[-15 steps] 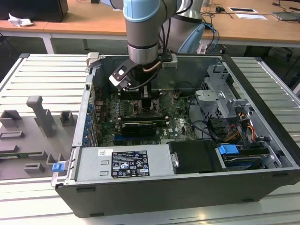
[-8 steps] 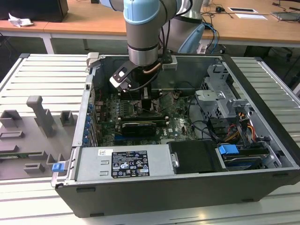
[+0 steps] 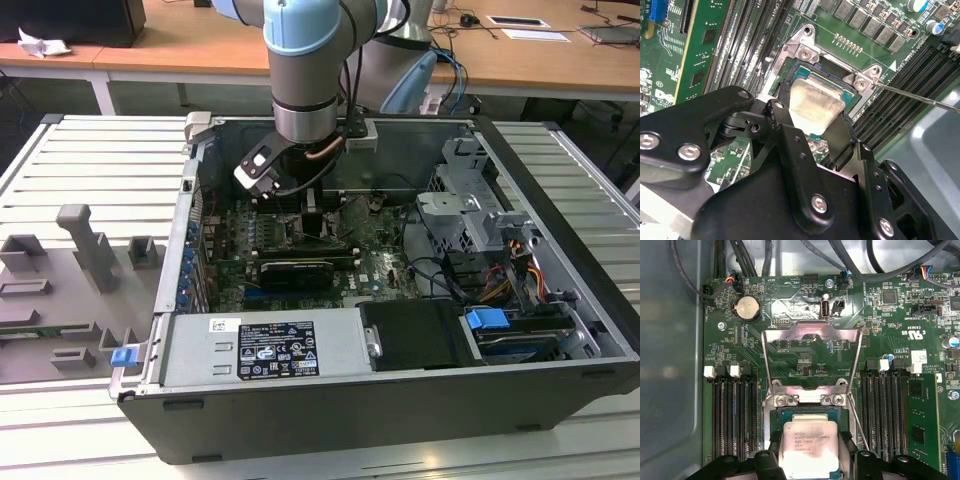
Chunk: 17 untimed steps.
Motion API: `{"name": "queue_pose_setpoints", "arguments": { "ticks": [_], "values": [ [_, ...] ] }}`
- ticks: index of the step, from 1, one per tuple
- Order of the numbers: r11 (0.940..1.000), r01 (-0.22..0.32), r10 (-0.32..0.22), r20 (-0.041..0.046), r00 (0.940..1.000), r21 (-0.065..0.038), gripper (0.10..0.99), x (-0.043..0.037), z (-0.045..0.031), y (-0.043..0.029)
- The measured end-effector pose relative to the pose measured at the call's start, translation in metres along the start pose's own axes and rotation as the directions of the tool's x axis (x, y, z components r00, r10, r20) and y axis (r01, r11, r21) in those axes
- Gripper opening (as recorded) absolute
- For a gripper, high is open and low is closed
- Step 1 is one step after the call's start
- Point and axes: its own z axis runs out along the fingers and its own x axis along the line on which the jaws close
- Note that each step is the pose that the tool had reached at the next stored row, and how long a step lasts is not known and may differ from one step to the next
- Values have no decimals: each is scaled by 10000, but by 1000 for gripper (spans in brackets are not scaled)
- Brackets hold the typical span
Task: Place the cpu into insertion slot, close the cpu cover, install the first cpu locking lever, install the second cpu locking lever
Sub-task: 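Place the cpu into insertion slot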
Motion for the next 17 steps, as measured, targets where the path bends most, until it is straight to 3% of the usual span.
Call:
{"name": "queue_pose_setpoints", "arguments": {
  "ticks": [2,4,7,10,11,13,14,17],
  "values": [
    [10000,0,0,1,10000,-1,604,0,0,0],
    [10000,0,0,3,10000,0,604,0,-5,1],
    [10000,-1,1,2,10000,-1,604,2,-103,9],
    [10000,0,0,4,10000,10,588,3,-148,14],
    [10000,0,0,2,10000,22,522,2,-157,16],
    [10000,-1,1,3,10000,65,282,0,-164,24],
    [10000,-2,2,5,10000,74,282,0,-166,26],
    [10000,-2,2,6,10000,86,161,-1,-179,27]
  ]
}}
